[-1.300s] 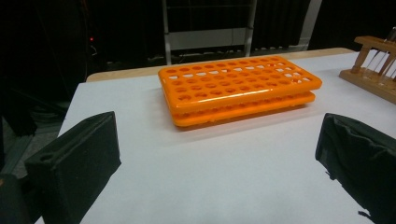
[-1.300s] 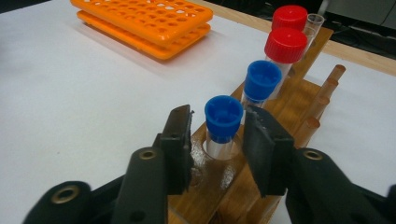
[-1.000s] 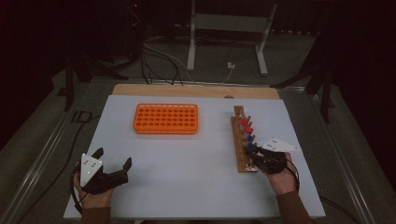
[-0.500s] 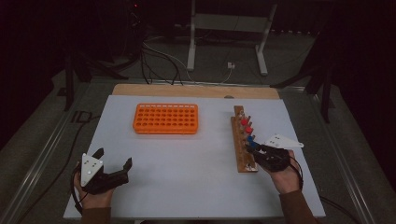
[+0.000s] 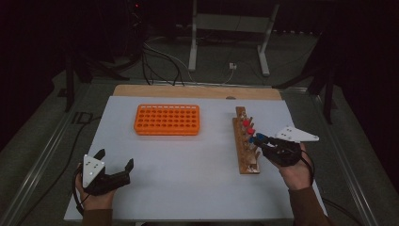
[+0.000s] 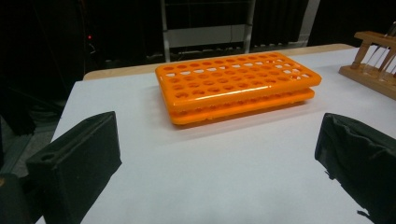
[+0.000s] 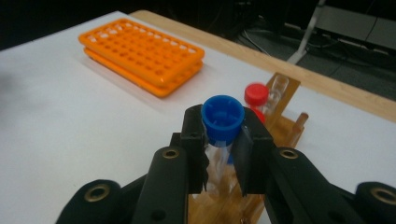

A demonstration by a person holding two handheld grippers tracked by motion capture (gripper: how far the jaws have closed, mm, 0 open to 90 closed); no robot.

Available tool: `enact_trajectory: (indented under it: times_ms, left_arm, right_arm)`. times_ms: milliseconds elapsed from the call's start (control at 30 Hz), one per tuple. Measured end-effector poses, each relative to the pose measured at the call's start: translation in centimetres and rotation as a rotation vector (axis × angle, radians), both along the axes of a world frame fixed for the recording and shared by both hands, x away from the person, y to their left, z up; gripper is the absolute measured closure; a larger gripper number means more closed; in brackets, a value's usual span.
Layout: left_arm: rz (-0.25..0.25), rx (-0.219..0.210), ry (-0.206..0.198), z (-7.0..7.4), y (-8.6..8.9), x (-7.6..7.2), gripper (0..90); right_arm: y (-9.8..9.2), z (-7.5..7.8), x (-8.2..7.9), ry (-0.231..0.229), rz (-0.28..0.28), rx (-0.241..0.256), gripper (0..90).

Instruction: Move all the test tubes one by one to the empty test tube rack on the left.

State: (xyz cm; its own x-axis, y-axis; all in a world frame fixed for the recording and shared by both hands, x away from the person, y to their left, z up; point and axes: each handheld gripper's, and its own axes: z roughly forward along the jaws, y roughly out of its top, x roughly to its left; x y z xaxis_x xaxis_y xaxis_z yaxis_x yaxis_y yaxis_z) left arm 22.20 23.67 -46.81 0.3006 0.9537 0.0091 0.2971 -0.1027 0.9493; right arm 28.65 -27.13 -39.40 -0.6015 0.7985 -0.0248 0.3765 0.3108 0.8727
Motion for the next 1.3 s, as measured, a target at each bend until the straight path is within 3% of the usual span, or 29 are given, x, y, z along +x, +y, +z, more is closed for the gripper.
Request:
enact_trajectory:
  times_ms: [133,300,433,567,833,1000,1167,1300]
  left_arm:
    - [-0.028,-0.006,-0.018,0.1,-0.5,0.0,0.9]
    - [-0.097,-0.03,-0.003,0.7,-2.1,0.5,0.9]
    - [-0.13,-0.027,-0.003,1.6,-3.3,0.9,0.9]
    - [-0.194,-0.017,-0.006,2.6,-5.6,1.7,0.9]
    - [-0.269,0.021,-0.02,3.5,-9.3,3.2,0.9]
    - [-0.313,0.026,-0.014,3.3,-11.8,4.1,0.9]
    - [-0.358,0.071,-0.036,3.1,-15.4,4.5,0.9]
    - [-0.383,0.088,-0.042,2.9,-17.1,4.6,3.7]
  right_arm:
    - [0.1,0.4,-0.3,-0.007,0.018,0.02,76.1]
    - [0.8,-0.2,-0.2,0.004,0.05,0.057,76.0]
    - [1.3,-0.5,-0.1,0.012,0.064,0.049,76.0]
    - [2.3,-0.7,0.0,0.018,0.089,0.045,76.0]
    - [3.6,-0.9,-0.1,0.036,0.122,0.035,76.0]
    - [4.8,-0.8,0.3,0.057,0.136,0.048,76.0]
    - [6.1,-0.8,0.6,0.073,0.146,0.061,75.9]
    - [7.0,-0.8,1.0,0.085,0.151,0.059,76.0]
